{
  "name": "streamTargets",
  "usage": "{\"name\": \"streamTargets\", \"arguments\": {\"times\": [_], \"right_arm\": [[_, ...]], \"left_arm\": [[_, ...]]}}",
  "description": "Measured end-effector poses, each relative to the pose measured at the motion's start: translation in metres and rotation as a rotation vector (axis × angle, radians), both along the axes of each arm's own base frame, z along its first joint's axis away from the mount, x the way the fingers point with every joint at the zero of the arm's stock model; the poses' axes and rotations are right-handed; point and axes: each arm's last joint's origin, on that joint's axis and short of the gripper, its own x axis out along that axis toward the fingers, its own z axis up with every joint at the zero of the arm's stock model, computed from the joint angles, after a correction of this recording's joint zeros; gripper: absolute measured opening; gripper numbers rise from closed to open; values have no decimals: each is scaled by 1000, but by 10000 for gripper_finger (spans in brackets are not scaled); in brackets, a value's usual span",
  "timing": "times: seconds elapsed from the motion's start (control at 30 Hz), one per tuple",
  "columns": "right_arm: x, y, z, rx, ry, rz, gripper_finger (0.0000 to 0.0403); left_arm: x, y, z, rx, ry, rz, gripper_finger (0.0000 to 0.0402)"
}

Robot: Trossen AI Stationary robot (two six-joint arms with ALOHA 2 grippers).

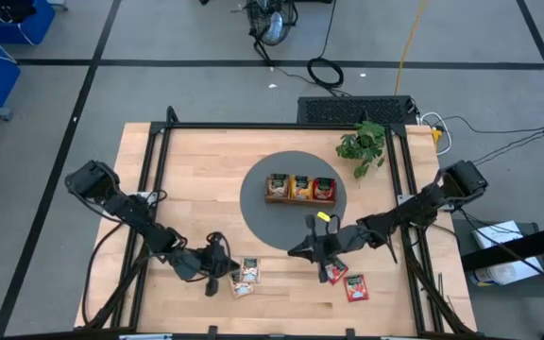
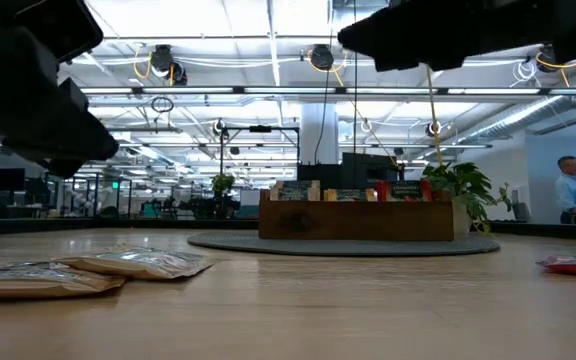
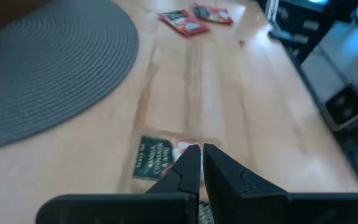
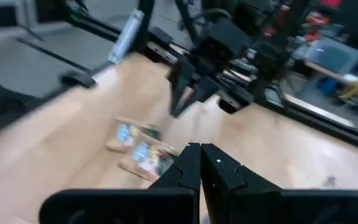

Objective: Pick & Place Tea
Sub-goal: Put the brown tea bag to the left section into the wooden organizer

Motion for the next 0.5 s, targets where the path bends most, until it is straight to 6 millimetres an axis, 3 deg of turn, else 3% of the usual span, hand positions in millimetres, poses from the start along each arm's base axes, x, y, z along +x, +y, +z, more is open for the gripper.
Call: {"name": "streamTargets", "arguments": {"times": [0.17, 0.33, 0.5], "right_arm": [[2, -1, 4, 89, -18, 108, 0], [5, 1, -5, 59, -9, 111, 0], [20, 3, -9, 12, -45, 105, 0]], "left_arm": [[5, -6, 7, -84, -2, -15, 21], [12, -14, 16, 36, 2, -75, 21], [12, -11, 4, 127, 107, -59, 21]]}}
